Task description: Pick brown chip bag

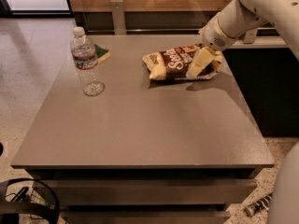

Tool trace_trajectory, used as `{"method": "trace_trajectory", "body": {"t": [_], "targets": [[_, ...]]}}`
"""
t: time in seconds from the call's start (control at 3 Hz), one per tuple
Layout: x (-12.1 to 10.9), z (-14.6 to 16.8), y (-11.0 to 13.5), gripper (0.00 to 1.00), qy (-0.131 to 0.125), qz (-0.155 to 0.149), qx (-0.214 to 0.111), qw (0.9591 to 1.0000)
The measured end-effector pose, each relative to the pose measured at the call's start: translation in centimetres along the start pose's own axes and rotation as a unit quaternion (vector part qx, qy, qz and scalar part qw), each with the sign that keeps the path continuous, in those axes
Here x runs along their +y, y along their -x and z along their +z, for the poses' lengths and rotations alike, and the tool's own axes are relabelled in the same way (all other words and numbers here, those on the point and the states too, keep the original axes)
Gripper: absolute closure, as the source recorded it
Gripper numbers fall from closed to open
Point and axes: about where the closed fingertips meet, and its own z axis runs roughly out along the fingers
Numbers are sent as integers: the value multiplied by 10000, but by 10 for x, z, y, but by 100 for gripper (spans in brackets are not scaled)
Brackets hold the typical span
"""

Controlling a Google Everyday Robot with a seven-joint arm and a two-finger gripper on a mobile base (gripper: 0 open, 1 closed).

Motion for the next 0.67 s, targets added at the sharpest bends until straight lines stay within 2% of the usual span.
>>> {"method": "trace_trajectory", "body": {"t": [0.33,0.67], "targets": [[2,69,-27,7,574,458,-348,9967],[0,63,-23,30,581,462,-347,9966]]}}
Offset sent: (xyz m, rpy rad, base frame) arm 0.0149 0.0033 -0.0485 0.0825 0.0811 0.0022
